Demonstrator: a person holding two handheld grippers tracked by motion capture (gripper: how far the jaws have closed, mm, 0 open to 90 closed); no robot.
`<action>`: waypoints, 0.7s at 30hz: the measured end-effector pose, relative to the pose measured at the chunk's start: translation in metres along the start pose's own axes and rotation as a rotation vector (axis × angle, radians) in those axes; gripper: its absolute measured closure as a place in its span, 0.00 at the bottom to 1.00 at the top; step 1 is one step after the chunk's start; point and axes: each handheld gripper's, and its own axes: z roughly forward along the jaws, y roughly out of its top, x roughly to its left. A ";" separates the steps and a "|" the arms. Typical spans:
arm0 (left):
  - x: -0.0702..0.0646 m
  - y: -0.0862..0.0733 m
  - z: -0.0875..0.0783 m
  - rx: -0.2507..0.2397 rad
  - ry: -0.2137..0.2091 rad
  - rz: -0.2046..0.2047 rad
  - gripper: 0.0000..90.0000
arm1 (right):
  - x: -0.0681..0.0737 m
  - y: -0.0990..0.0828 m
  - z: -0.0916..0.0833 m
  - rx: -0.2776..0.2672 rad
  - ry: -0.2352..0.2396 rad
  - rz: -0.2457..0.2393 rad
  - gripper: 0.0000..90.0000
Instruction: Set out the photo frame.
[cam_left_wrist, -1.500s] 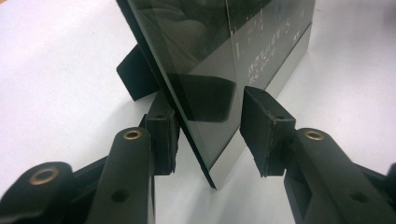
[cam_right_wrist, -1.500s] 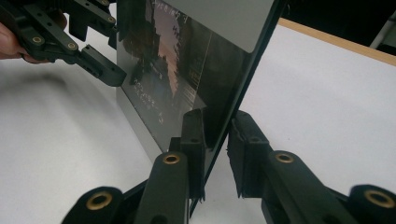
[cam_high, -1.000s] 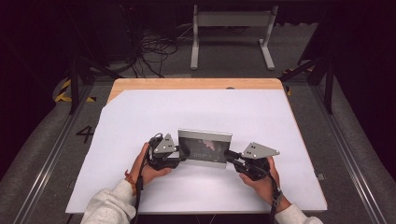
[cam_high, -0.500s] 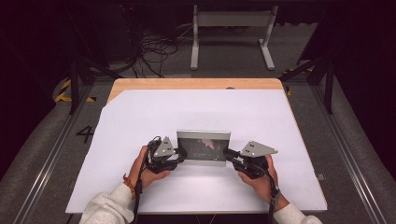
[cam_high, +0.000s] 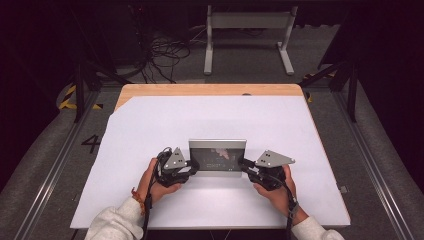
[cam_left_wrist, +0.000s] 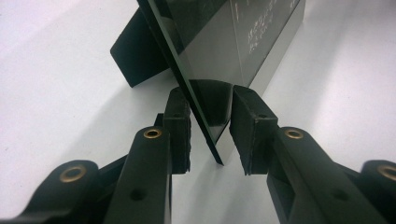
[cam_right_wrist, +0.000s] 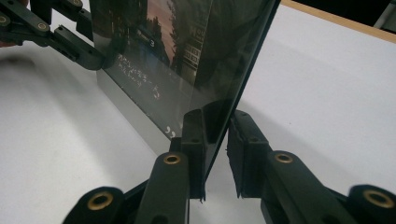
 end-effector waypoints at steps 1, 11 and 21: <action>0.000 0.000 0.000 0.001 0.002 -0.003 0.77 | 0.000 0.000 0.000 0.000 0.000 0.000 0.86; 0.000 0.000 0.001 -0.001 -0.003 0.001 0.76 | 0.000 0.000 0.000 0.003 -0.004 -0.009 0.86; -0.001 0.000 0.001 0.000 0.005 0.017 0.76 | 0.000 0.000 0.000 0.014 -0.011 -0.032 0.86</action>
